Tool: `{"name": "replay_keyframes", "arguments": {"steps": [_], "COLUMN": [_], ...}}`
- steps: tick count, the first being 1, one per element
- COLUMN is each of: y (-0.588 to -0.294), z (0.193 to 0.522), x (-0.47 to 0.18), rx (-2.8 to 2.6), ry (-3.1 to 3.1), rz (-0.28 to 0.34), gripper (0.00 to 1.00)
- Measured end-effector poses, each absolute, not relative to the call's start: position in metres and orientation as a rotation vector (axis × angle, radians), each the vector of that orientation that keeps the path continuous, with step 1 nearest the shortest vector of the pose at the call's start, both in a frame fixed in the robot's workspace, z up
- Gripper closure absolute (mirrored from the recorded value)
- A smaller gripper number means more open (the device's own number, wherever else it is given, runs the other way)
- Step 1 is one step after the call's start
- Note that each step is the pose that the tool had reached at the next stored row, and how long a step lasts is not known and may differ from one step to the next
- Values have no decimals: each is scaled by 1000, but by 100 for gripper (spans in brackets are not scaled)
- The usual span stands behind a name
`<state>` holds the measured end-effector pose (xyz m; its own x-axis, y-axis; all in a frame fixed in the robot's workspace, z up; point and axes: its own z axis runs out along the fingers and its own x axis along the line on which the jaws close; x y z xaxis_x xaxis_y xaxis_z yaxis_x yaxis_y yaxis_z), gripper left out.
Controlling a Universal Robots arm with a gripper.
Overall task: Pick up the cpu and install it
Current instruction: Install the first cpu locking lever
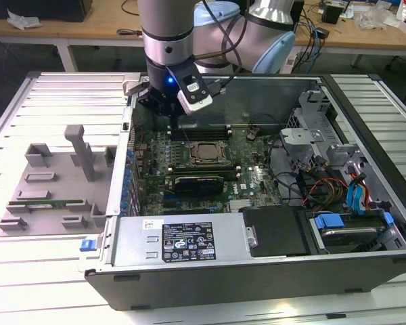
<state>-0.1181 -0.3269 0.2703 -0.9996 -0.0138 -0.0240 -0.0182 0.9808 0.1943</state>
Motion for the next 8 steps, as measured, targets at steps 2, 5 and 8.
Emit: {"name": "replay_keyframes", "arguments": {"steps": [2,5,8], "y": [-327,-327,-327], "z": [266,259,258], "x": [-119,-119,-119], "rx": [-25,-24,-23], "ry": [3100,3098,3088], "rz": [341,362,435], "gripper": [89,89,89]}}
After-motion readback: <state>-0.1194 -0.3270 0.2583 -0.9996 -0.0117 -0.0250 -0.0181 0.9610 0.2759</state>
